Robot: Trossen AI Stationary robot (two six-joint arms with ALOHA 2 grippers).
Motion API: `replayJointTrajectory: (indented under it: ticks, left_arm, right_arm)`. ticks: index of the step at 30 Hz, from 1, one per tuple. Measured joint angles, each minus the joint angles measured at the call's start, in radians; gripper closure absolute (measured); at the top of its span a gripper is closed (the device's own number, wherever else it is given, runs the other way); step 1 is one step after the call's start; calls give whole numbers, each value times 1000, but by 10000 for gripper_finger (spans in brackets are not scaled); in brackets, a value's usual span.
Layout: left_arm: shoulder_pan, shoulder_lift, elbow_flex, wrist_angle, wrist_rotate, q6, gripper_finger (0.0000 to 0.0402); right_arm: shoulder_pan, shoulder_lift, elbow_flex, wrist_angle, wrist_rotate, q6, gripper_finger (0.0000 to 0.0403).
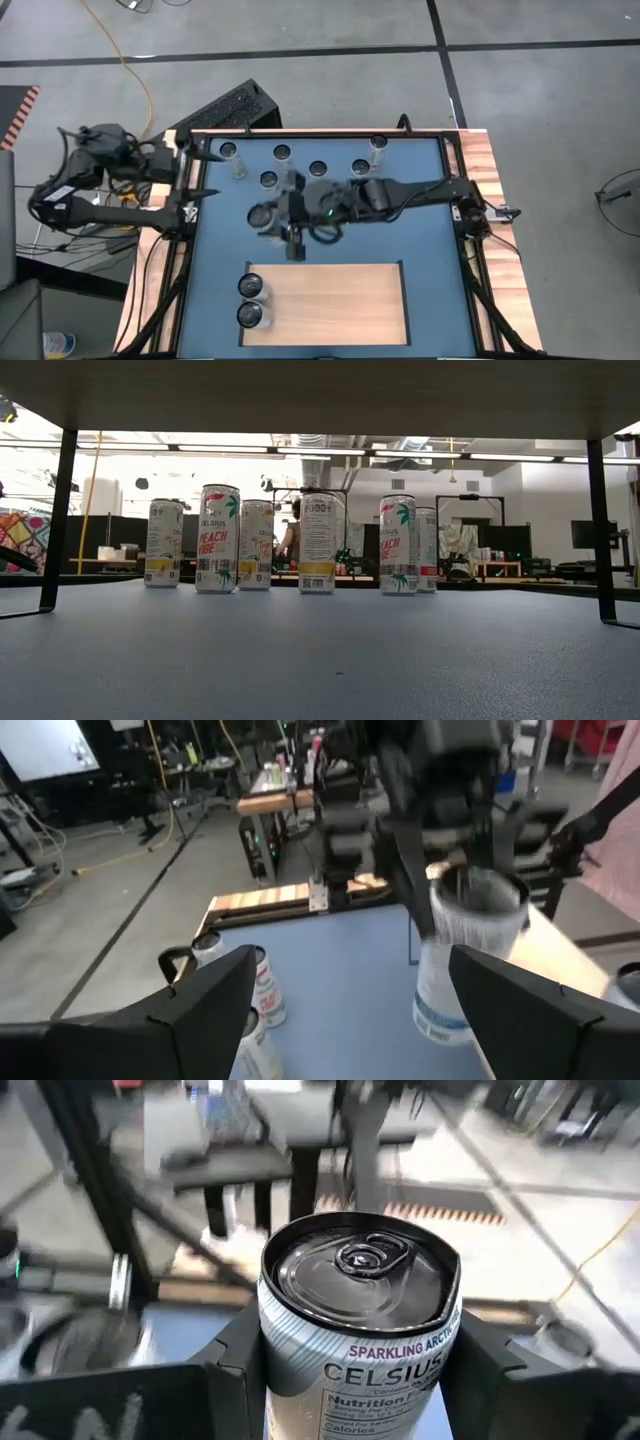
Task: Place canned beverage on shelf
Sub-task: Put the white blue soda can on the shelf aligned with the other white blue soda cans
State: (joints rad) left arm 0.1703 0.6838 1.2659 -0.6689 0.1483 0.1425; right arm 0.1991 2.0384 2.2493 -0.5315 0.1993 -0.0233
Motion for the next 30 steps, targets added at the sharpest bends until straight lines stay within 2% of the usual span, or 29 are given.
replayJointTrajectory:
  ticks: [2,7,10,16,20,23,30]
  left_arm:
    - [0,-15,0,0,0,-12,83]
    - [0,-34,0,-8,11,-25,83]
    - [0,-34,0,-5,21,-25,83]
    - [0,-29,0,-6,24,-25,83]
    - [0,-30,0,-6,26,-25,83]
    - [0,-30,0,-6,26,-26,83]
    - [0,-30,0,-7,28,-25,83]
  right_arm:
    - [15,25,-16,92,9,-7,208]
    - [44,32,-66,131,34,-19,208]
    - [57,30,-79,63,55,11,208]
    - [81,22,-81,98,70,28,208]
    - [92,14,-79,6,113,28,208]
    - [91,-20,-83,-158,133,39,208]
    - [97,-181,-76,-357,165,-18,208]
